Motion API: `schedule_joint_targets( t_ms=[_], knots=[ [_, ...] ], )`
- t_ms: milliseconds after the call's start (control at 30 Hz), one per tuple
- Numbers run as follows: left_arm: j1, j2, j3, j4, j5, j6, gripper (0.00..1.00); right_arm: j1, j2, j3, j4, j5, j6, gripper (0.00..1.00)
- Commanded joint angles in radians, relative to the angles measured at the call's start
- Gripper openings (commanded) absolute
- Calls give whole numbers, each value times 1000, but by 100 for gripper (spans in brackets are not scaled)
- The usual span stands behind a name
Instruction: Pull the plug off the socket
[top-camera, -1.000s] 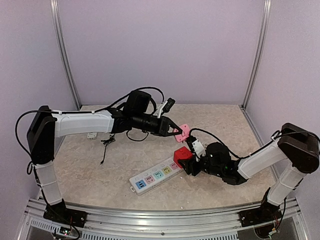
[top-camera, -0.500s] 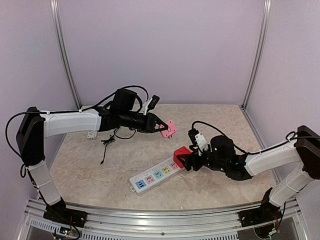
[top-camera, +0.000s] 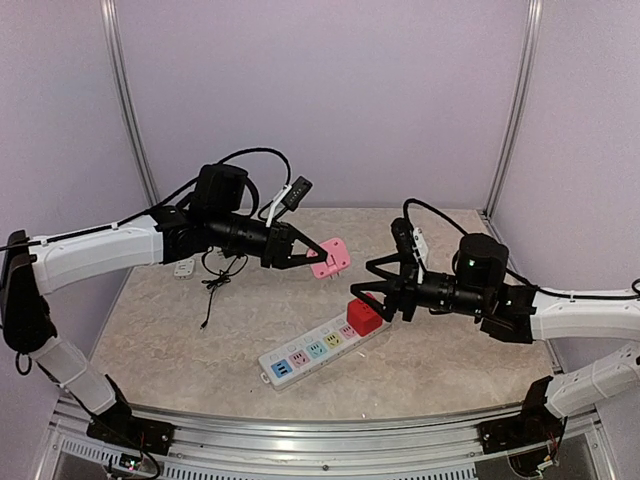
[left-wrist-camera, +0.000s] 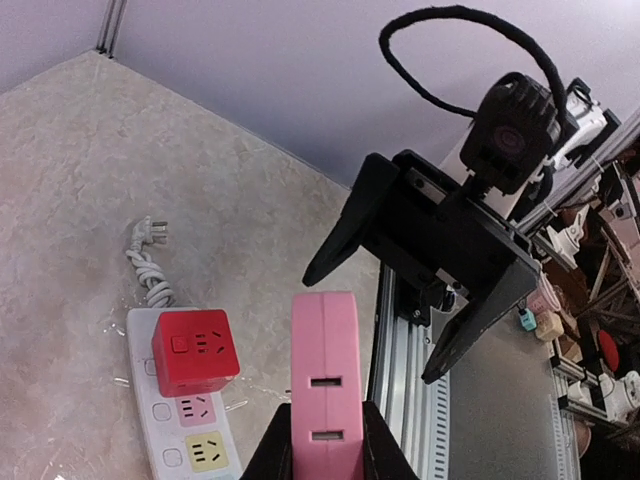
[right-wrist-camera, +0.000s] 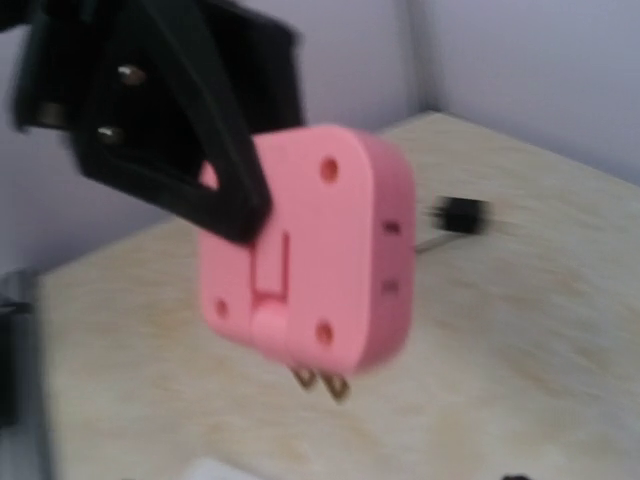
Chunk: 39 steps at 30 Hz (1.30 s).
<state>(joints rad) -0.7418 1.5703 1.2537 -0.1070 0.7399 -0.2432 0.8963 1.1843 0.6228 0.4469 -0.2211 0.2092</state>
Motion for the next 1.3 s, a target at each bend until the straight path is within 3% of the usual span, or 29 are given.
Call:
schedule_joint_targets(
  t_ms=[0,233,533,1000,1267],
  knots=[
    [-35,-64,-41,-114,81,213,0,-3,-22,46,-70,-260,61,75],
    [-87,-119,-39,-207,83,359,0,-3,-66,63,-74,-344,146,69],
    [-126,-86,12,-245,63,372,0,-3,-5,87,-60,-412,179,50],
    [-139,-33,61,-264,56,375,0,-3,31,107,-71,-429,174,35],
    [-140,-31,64,-267,55,379,0,-2,49,115,-59,-439,184,19]
  ],
)
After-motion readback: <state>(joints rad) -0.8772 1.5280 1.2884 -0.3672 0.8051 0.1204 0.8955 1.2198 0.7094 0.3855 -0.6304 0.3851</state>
